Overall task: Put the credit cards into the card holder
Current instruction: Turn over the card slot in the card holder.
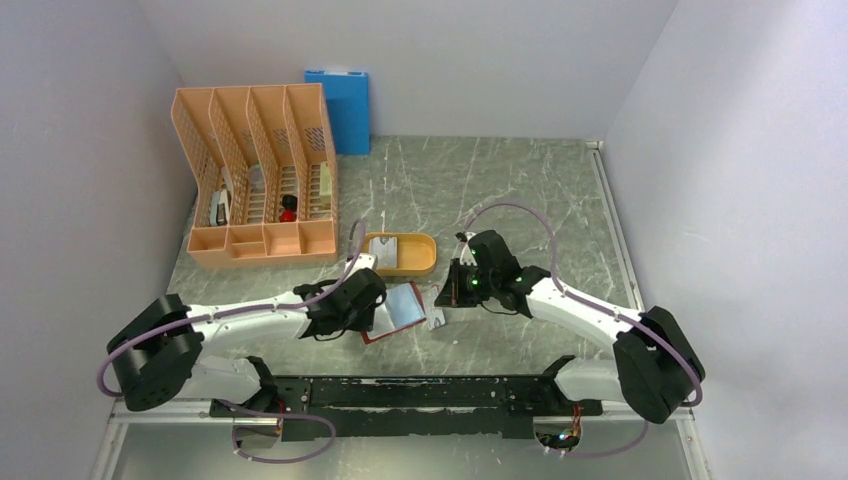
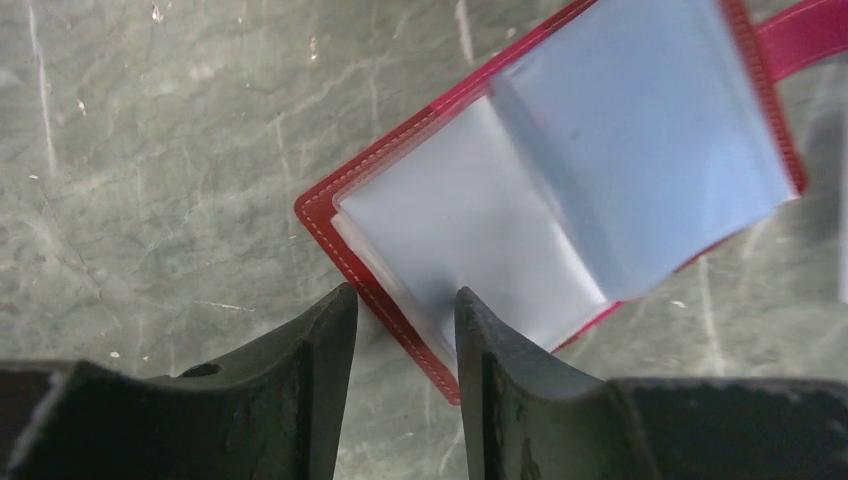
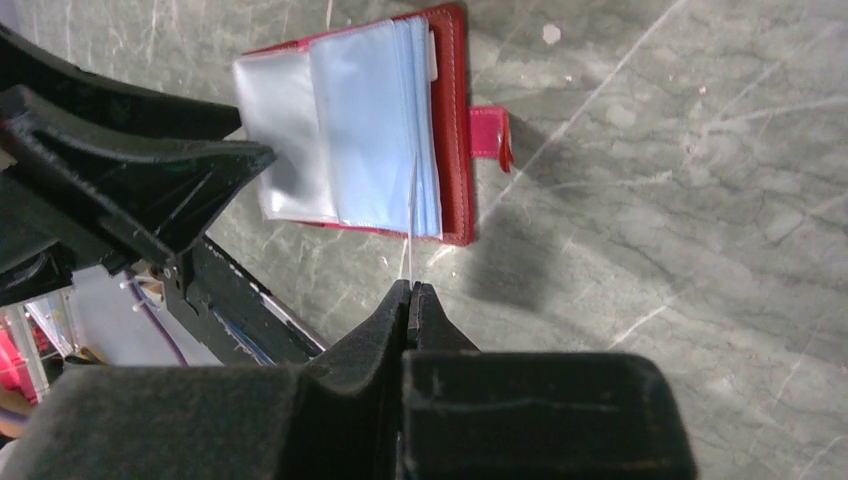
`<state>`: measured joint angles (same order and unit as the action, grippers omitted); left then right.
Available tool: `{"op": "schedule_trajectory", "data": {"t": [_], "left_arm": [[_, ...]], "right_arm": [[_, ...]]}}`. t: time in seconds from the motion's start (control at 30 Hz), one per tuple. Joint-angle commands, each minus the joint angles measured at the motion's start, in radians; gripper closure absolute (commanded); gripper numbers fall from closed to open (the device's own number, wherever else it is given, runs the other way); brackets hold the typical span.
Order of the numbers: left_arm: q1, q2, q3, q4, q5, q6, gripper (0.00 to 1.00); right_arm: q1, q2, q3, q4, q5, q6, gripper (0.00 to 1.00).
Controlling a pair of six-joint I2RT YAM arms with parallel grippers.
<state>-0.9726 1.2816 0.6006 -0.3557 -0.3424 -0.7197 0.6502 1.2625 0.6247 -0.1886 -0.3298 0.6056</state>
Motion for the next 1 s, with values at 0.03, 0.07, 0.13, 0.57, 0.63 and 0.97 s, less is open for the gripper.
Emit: {"op": "schedule_trajectory", "data": {"t": [0.03, 0.07, 0.13, 0.57, 0.63, 0.97], "left_arm": [[-0.005, 0.061, -0.007, 0.064, -0.058, 0.007, 0.58], [-0.005, 0.079, 0.002, 0.072, -0.062, 0.010, 0.59], [-0.005, 0.122, 0.024, 0.089, -0.066, 0.020, 0.62], [-0.005, 0.070, 0.050, 0.101, -0.113, 0.042, 0.65], [-0.005, 0.037, 0.054, 0.082, -0.101, 0.040, 0.63], [-0.005, -0.063, 0.120, 0.092, -0.011, 0.037, 0.58]], "right_arm": [[0.024, -0.088, -0.050, 0.010, 0.038, 0.009, 1.00], [0.029, -0.105, -0.057, 0.003, 0.046, 0.009, 1.00], [0.039, -0.137, -0.076, -0.005, 0.057, 0.016, 1.00], [0.033, -0.148, -0.137, 0.048, 0.059, 0.091, 1.00], [0.025, -0.124, -0.131, 0.058, 0.053, 0.101, 1.00], [0.002, -0.042, -0.100, 0.069, 0.032, 0.107, 1.00]]}}
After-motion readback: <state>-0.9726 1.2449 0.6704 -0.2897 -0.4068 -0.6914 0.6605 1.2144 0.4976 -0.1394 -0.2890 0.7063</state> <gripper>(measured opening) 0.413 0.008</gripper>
